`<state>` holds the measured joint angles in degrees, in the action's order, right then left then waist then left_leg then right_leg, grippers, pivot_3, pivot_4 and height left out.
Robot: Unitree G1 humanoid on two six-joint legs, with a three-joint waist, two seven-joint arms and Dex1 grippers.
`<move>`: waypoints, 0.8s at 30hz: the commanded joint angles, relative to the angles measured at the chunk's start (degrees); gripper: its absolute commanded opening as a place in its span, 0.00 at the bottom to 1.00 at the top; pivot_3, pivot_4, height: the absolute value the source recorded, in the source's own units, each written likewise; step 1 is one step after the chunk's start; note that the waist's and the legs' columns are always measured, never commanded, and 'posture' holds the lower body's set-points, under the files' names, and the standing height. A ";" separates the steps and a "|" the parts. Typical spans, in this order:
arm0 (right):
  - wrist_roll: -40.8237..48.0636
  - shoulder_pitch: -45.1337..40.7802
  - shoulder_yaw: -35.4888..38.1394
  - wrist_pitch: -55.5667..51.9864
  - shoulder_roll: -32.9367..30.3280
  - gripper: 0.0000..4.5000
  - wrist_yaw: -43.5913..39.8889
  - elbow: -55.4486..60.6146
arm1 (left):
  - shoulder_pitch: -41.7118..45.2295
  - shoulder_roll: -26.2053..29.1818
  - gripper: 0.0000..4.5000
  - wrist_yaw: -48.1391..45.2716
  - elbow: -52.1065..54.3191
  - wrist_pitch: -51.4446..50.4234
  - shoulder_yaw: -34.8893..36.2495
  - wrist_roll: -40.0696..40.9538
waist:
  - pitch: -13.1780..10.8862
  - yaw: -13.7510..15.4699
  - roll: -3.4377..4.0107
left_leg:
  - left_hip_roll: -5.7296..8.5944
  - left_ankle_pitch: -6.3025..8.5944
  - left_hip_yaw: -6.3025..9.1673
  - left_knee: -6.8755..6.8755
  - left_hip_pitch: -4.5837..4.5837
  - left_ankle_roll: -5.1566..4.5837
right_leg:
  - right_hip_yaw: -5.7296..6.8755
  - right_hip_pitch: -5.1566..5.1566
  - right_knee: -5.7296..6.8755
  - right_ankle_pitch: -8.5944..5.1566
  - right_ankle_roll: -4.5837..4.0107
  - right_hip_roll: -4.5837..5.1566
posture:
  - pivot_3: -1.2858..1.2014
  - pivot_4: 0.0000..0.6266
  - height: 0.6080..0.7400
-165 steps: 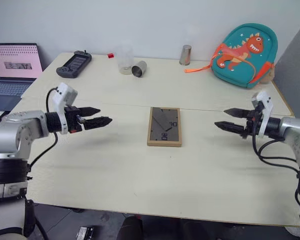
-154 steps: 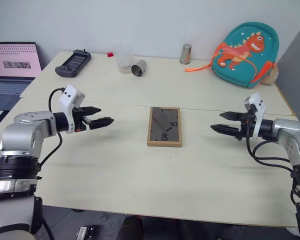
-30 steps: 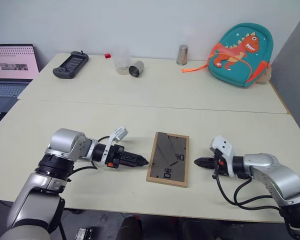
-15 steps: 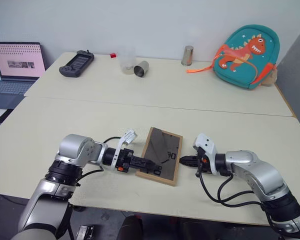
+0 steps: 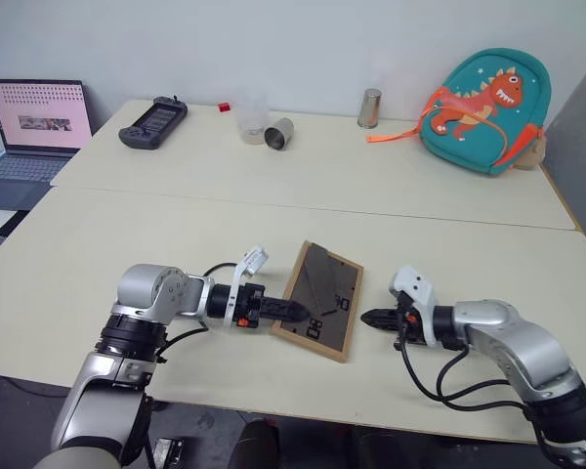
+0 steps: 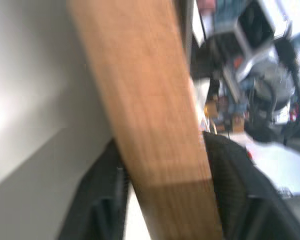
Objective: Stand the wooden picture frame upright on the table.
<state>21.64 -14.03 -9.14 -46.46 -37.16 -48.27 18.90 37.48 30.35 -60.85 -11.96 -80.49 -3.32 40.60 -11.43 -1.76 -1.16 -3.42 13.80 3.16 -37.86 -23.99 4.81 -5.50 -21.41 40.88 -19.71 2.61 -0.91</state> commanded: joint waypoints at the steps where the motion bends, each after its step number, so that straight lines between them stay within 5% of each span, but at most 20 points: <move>1: 1.71 -0.88 4.55 -0.40 -2.33 0.00 -0.25 1.52 | 3.17 -2.09 0.28 3.41 1.19 0.56 5.28 2.03 | 0.00 -0.06 0.00 | 0.00 0.00 0.00 0.00 0.01 0.00 | -0.01 -0.01 0.02 0.00 0.00 0.00 | 0.52 0.24 1.00; 8: 6.73 -11.78 12.14 -4.62 -0.42 0.00 1.97 -3.44 | 7.48 -6.16 0.28 10.51 2.60 2.81 13.24 2.91 | -0.03 -0.59 -0.02 | -0.02 -0.01 -0.02 0.01 0.04 0.01 | -0.02 -0.02 0.06 0.01 0.00 -0.03 | 0.52 0.24 1.00; 11: 12.58 -19.00 15.61 -9.27 1.73 0.10 2.03 -5.41 | 8.68 -7.16 0.28 13.46 3.52 5.02 15.71 2.94 | -0.03 -0.72 -0.02 | -0.03 -0.01 -0.01 0.03 0.06 0.02 | -0.02 -0.02 0.06 0.01 0.00 -0.02 | 0.52 0.24 1.00; 17: 17.37 -28.65 15.84 -12.61 5.95 0.42 2.59 -10.11 | 8.67 -9.21 0.28 16.62 6.42 7.09 17.29 4.16 | -0.03 -0.53 -0.02 | -0.03 -0.01 -0.03 0.11 -0.02 0.03 | 0.00 -0.04 -0.03 0.02 -0.02 0.03 | 0.52 0.24 1.00; 24: 10.80 -36.39 8.57 -3.27 12.31 0.79 1.75 -22.32 | 7.35 -10.74 0.28 17.53 9.85 7.69 16.73 5.76 | -0.04 -0.61 -0.02 | -0.02 -0.01 -0.06 0.08 -0.10 0.03 | 0.01 -0.14 -0.01 0.02 -0.02 0.06 | 0.52 0.24 1.00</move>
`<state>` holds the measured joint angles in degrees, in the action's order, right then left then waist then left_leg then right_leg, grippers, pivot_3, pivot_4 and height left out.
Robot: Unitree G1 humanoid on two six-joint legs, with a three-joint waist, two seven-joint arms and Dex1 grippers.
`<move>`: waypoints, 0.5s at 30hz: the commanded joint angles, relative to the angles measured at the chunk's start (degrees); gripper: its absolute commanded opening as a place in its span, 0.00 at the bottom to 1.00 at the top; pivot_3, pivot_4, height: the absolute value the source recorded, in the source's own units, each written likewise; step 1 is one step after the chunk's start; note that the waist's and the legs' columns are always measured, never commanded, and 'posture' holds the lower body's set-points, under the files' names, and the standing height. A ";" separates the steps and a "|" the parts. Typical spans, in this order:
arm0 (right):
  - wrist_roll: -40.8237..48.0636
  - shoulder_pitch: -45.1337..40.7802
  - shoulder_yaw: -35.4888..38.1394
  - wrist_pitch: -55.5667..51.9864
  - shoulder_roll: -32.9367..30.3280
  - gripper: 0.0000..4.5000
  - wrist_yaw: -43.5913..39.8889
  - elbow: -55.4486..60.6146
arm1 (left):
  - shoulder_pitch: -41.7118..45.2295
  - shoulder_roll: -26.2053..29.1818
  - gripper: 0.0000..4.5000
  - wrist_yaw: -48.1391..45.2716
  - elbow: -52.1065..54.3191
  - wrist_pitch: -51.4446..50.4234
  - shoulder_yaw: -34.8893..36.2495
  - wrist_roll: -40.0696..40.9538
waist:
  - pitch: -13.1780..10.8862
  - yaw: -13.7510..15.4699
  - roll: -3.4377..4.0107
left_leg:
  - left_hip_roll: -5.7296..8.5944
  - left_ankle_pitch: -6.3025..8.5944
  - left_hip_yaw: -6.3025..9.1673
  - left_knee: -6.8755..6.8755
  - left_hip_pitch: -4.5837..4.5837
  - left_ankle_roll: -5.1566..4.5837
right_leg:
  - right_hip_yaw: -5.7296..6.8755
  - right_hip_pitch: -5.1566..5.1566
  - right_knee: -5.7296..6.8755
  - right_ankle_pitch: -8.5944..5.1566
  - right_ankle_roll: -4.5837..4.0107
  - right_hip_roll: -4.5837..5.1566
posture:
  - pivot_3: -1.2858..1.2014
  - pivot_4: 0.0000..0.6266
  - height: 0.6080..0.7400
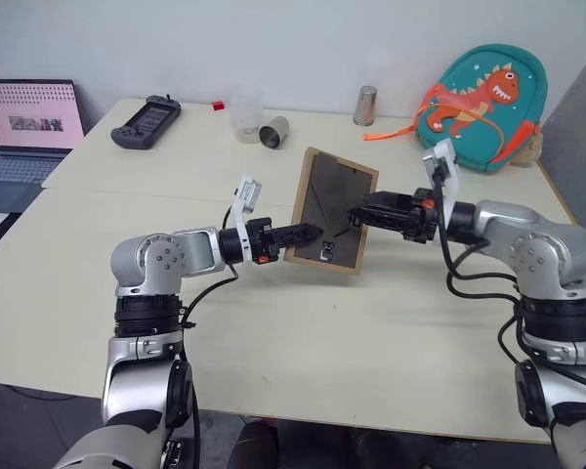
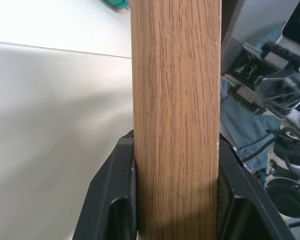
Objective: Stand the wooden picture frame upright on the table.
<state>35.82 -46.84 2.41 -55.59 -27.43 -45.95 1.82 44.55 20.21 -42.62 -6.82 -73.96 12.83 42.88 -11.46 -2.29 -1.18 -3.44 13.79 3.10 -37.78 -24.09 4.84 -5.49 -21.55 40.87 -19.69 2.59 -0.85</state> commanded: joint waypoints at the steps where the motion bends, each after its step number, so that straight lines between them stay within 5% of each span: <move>1: -4.52 -4.26 -4.03 7.43 3.37 0.83 -0.86 -6.77 | 0.07 -0.60 0.28 -0.60 5.21 1.25 0.22 3.42 | -0.01 -0.20 0.01 | 0.01 0.00 -0.01 0.00 0.00 0.00 | -0.01 -0.01 0.01 0.00 0.00 0.00 | 0.52 0.24 1.00; 3: -5.46 -4.99 -5.30 9.29 4.12 0.90 -1.97 -8.10 | 0.01 -0.75 0.28 0.00 5.48 1.38 0.32 3.56 | -0.01 -0.35 0.01 | -0.01 0.00 -0.02 0.00 0.01 0.00 | 0.00 -0.04 0.04 0.00 0.00 -0.01 | 0.52 0.24 1.00; 15: 6.97 -0.78 -3.64 -3.01 -1.88 0.90 -11.68 5.27 | -1.69 1.06 0.28 2.62 6.72 -0.83 2.90 6.17 | -0.01 0.21 0.01 | 0.00 -0.10 0.03 0.02 -0.38 0.19 | 0.18 -0.32 0.04 0.01 -0.02 0.07 | 0.52 0.24 1.00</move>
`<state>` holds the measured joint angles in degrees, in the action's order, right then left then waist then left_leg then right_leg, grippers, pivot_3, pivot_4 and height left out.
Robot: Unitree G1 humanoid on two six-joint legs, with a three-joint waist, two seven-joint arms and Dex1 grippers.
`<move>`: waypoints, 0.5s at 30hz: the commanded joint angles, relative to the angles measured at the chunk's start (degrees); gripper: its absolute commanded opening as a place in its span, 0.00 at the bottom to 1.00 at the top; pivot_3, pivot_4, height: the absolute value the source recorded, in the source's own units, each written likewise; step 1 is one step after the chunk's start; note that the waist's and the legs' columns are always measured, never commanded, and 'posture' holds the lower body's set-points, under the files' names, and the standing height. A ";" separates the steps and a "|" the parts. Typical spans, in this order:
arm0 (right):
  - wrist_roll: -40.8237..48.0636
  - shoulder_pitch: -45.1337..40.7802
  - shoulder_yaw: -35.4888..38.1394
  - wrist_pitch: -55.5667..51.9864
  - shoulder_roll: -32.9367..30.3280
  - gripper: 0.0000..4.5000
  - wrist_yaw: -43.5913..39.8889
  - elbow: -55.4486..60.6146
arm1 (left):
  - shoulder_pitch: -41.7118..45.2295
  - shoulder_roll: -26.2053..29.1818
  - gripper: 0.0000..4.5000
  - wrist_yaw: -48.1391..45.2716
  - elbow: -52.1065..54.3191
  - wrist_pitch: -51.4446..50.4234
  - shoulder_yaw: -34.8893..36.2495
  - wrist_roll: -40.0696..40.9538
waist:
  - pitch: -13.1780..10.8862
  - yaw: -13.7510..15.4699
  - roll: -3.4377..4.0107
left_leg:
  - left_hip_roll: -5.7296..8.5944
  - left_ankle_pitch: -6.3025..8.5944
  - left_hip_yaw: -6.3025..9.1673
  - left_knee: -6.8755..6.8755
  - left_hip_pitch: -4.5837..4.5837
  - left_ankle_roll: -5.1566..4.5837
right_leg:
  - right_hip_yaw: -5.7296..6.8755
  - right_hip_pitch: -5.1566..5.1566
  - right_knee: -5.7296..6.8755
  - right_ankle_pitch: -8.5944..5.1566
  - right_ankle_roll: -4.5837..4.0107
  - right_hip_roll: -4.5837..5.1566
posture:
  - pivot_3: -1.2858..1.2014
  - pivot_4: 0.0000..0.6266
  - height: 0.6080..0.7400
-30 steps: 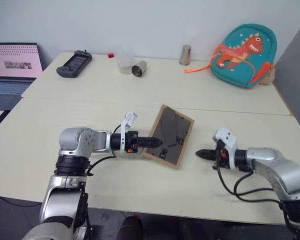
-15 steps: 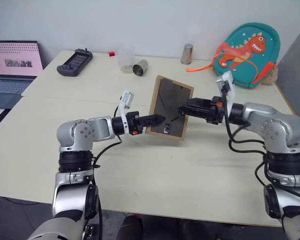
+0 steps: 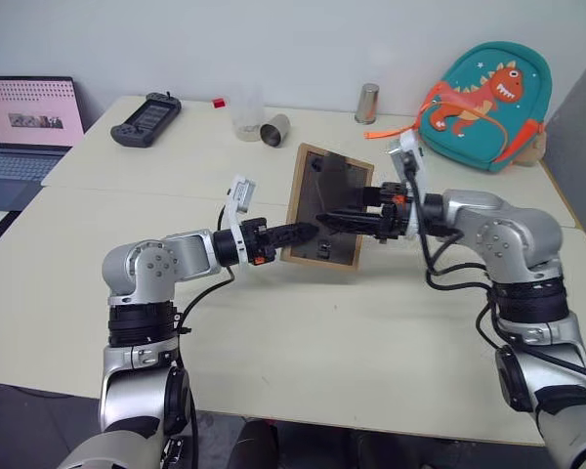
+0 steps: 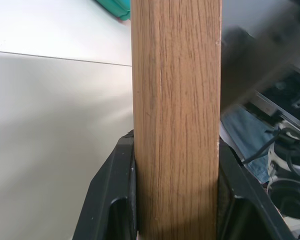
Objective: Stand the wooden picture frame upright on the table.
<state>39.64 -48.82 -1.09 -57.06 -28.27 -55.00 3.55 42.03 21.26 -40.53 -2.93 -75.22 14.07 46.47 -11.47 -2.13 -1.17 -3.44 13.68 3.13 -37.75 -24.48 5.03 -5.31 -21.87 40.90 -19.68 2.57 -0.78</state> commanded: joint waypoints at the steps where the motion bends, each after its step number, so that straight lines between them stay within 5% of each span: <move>1: 2.63 1.73 0.08 -1.29 -1.68 0.90 -2.33 3.44 | 0.79 -0.02 0.28 0.78 2.86 0.14 1.93 2.98 | 0.00 0.10 0.00 | 0.00 0.01 -0.01 0.00 0.00 -0.02 | 0.00 0.00 -0.01 0.00 0.00 0.00 | 0.52 0.24 1.00; 9: -10.58 9.05 1.03 15.37 -9.47 0.90 0.28 0.93 | 2.77 -0.29 0.28 4.38 -0.33 -9.82 7.76 9.03 | 0.00 0.15 0.00 | 0.00 0.08 -0.03 -0.13 0.00 -0.17 | -0.04 0.01 0.03 0.00 0.01 -0.03 | 0.52 0.24 1.00; 15: -25.42 17.15 -0.69 50.64 -11.60 0.90 -1.39 -2.87 | 2.30 0.63 0.28 8.03 -3.03 -17.28 10.73 16.07 | -0.01 0.17 -0.03 | 0.00 0.03 -0.07 -0.08 0.00 -0.06 | -0.04 0.02 -0.04 -0.01 0.02 -0.03 | 0.52 0.24 1.00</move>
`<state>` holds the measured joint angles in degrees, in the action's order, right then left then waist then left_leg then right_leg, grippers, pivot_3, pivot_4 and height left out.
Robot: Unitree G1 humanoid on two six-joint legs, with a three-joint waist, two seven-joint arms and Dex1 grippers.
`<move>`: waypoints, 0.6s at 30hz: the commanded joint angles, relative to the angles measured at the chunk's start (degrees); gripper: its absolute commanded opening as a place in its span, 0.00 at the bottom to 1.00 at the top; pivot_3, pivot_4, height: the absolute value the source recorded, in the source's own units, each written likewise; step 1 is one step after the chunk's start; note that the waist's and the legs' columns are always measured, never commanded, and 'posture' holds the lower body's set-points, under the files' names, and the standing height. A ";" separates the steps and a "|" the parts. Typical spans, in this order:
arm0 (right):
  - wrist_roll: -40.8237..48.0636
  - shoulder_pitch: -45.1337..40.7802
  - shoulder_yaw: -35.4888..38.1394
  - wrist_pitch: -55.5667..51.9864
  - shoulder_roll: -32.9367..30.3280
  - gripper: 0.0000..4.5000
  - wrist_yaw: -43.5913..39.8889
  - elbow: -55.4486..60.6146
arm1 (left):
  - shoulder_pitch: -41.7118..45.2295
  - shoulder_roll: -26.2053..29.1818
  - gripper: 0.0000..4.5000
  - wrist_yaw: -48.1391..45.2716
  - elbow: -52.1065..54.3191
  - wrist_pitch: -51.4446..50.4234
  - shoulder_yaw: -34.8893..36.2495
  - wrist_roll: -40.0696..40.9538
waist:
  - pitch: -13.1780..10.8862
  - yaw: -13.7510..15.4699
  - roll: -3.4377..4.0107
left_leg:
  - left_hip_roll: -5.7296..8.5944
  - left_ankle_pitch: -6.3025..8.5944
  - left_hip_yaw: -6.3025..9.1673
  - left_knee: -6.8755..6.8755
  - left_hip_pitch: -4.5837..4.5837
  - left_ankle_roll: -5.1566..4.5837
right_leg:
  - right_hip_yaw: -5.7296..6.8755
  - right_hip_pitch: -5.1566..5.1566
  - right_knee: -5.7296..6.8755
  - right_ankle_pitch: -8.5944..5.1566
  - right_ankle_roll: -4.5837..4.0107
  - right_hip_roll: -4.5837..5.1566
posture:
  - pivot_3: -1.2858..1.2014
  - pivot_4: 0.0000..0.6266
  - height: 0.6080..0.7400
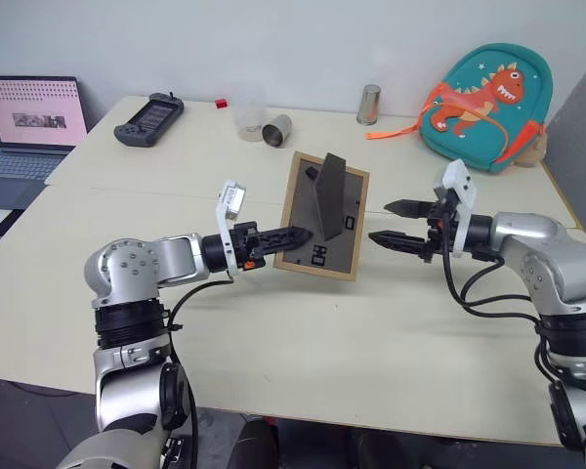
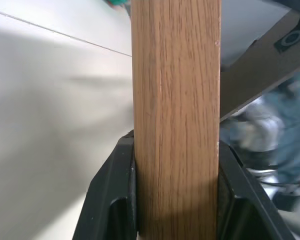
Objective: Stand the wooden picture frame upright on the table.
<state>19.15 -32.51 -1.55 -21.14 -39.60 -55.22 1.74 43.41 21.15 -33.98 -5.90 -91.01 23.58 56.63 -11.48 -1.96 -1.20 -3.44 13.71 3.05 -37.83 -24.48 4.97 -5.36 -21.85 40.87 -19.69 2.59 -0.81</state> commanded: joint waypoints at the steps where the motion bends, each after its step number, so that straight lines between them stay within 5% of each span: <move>1: -10.27 1.61 -2.16 25.97 -0.47 0.90 0.30 -4.29 | 0.36 1.77 0.28 2.89 -1.69 -1.49 0.41 10.19 | -0.01 -0.04 0.00 | 0.00 -0.03 -0.01 0.00 0.00 0.05 | -0.01 0.00 0.00 0.00 0.00 0.00 | 0.52 0.24 1.00; 4: -25.22 -0.14 -5.53 54.81 1.60 0.90 11.47 -14.79 | -2.17 5.47 0.28 6.87 -3.16 -1.49 -3.78 20.93 | -0.01 -0.69 -0.01 | -0.04 -0.05 -0.05 -0.01 0.03 0.10 | -0.04 -0.02 0.02 0.00 0.00 0.01 | 0.52 0.24 1.00; 8: -35.97 -5.14 -5.79 72.51 4.65 0.90 24.23 -21.97 | -2.56 6.44 0.28 14.53 -6.43 -1.49 -5.23 32.16 | -0.03 -1.24 0.00 | -0.03 -0.13 -0.04 -0.01 0.12 0.22 | -0.09 0.00 0.19 0.00 -0.01 0.02 | 0.52 0.24 1.00; 14: -48.62 -8.42 -5.26 85.09 7.06 0.90 39.07 -27.41 | -7.49 8.68 0.28 29.31 -4.81 7.01 -11.41 52.60 | -0.03 -1.18 -0.02 | -0.03 -0.23 0.05 -0.07 0.32 0.38 | -0.07 0.22 0.25 0.03 0.01 0.03 | 0.52 0.24 1.00; 18: -52.38 -9.35 -5.09 85.25 7.02 0.90 45.01 -30.54 | -9.46 9.43 0.28 33.13 -2.16 11.70 -12.30 56.37 | -0.04 -1.08 -0.03 | -0.03 -0.23 0.00 -0.04 0.58 0.38 | -0.12 0.45 0.23 0.02 0.00 0.08 | 0.52 0.24 1.00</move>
<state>-31.59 -39.33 -5.72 59.31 -32.92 -13.50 -31.28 33.63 30.16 -3.20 -10.61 -82.85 11.76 111.52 -11.51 -3.04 -1.22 -3.45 13.48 3.08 -37.88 -23.90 5.34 -5.46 -21.40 41.10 -19.67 2.60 -0.73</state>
